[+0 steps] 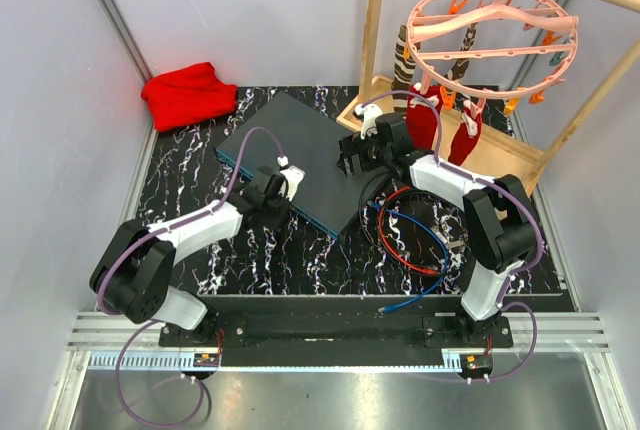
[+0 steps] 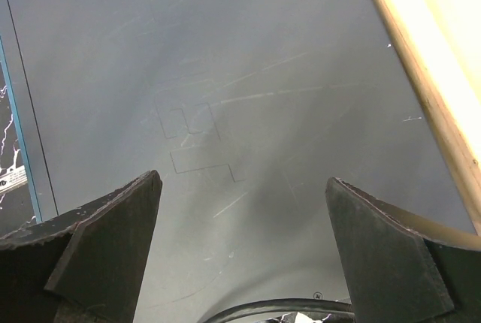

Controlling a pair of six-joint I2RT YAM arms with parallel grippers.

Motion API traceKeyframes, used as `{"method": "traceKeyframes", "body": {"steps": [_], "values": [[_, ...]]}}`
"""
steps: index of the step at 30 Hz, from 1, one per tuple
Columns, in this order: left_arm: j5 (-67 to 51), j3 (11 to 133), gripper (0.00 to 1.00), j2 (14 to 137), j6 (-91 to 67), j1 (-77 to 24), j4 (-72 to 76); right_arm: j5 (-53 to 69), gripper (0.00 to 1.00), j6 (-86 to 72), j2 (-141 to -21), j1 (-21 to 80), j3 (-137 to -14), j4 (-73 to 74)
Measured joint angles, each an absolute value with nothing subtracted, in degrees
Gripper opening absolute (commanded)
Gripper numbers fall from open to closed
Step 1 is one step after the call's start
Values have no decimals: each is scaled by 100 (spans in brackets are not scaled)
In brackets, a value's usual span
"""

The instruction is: Insert the plug into the switch port

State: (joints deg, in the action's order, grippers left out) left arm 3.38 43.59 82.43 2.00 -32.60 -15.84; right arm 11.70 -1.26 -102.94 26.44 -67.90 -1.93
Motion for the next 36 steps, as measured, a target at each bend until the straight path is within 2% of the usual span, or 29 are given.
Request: {"method": "traceKeyframes", "body": {"steps": [36], "values": [[-106,4431,0,8374,429,-3194,-1387,1472,100,-121,-10403,2609,-6790,-342]]}}
